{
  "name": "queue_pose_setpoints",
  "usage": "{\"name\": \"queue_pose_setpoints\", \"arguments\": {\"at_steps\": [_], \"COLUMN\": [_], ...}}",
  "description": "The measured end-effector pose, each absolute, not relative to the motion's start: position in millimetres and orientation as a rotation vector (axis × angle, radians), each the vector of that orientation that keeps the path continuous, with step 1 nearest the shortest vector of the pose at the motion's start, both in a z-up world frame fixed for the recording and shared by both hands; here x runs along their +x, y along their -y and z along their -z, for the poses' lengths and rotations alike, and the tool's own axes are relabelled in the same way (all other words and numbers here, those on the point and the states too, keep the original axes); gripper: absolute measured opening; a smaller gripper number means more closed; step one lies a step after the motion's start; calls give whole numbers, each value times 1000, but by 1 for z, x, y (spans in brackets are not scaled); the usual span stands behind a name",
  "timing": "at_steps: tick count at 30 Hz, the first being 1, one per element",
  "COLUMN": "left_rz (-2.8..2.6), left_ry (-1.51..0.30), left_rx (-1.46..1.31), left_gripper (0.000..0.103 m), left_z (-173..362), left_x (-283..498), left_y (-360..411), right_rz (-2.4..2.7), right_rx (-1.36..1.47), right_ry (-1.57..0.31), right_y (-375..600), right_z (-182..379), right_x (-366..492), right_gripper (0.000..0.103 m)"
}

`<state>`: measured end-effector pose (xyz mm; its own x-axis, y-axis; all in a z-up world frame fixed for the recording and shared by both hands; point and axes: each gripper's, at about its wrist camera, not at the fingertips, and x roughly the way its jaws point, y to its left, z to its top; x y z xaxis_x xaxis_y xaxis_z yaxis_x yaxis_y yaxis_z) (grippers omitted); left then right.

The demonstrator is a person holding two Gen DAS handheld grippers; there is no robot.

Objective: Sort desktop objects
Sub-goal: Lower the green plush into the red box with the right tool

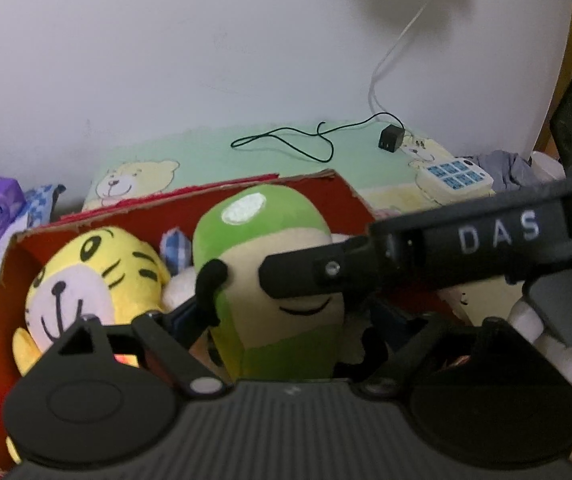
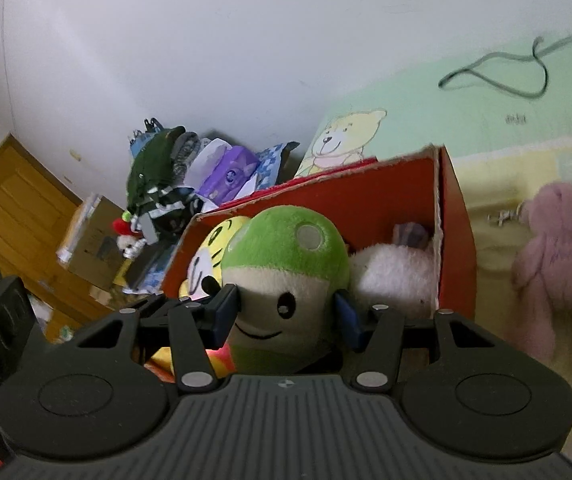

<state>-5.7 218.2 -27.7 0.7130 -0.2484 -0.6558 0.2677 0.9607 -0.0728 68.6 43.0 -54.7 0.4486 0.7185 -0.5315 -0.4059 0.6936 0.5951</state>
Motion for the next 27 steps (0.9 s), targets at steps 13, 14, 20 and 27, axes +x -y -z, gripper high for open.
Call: {"name": "queue_pose_setpoints", "arguments": {"at_steps": [13,14,20,27], "left_rz": [296,298,242,143], "left_ry": [-753,-762,-773,-792], "left_rx": [29,14,-7,34], "left_gripper": [93,93,93,94], "left_z": [27,27,21,13], "left_x": [-6,-6,-7,-7], "left_y": [-215,-219,-225,-217], "right_rz": [-706,-706,-717,-718], "right_rx": [395,404,436,464], "right_ry": [-879,-882,-871,-845], "right_y": [-39,-40,-36,-25], "right_z": [54,55,51,46], "right_x": [72,72,66,61], "right_gripper": [57,57,58,58]}}
